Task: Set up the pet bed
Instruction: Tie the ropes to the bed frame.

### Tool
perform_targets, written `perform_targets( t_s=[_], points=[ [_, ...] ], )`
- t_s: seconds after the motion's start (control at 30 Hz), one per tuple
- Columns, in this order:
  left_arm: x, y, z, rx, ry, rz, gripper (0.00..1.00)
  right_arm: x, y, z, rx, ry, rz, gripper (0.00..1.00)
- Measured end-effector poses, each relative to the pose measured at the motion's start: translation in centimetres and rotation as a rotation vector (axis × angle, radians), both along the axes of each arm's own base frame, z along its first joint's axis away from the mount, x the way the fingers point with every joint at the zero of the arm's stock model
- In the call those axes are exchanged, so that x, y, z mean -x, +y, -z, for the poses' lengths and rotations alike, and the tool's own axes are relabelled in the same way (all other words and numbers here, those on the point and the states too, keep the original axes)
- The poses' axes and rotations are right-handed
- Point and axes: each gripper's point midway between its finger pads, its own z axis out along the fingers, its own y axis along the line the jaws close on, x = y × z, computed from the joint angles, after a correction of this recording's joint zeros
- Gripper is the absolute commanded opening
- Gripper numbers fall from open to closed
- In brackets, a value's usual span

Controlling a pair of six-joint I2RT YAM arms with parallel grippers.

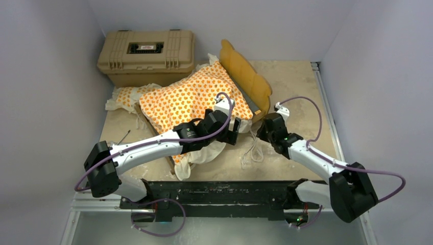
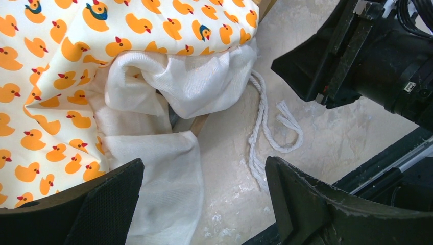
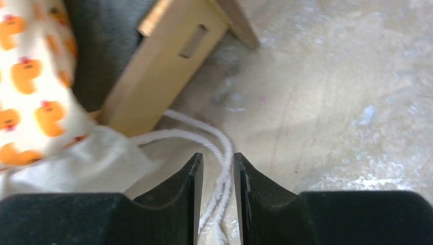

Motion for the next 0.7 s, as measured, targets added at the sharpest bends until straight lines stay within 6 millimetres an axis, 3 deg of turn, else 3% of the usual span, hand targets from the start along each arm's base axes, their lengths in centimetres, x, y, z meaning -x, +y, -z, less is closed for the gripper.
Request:
perform_targets(
  t_s=[0.1,0.2,0.47,0.7],
  points=[
    [0.2,-0.2,0.1,0.002,0.001,0.022,0.89,-0.6,1.2,-1.1,-0.011,-0.036,-0.081,0.29],
    [0.2,-0.5,-0.1,0.012,-0.001,0.034,0.89,-0.8,2.2,-0.9,-0.013,-0.038,-0.154,0.28],
    [0.4,-1.0,-0.3,0.026,-0.003,0.058,0.89,-2.1,3.8,1.3,-0.003,-0.030,-0.243,0.27],
    [0.5,-1.2,-0.3,0.026,-0.005,0.077,0.89,-2.3,4.0,4.1,0.025,0.021,-0.263,0.24]
  ],
)
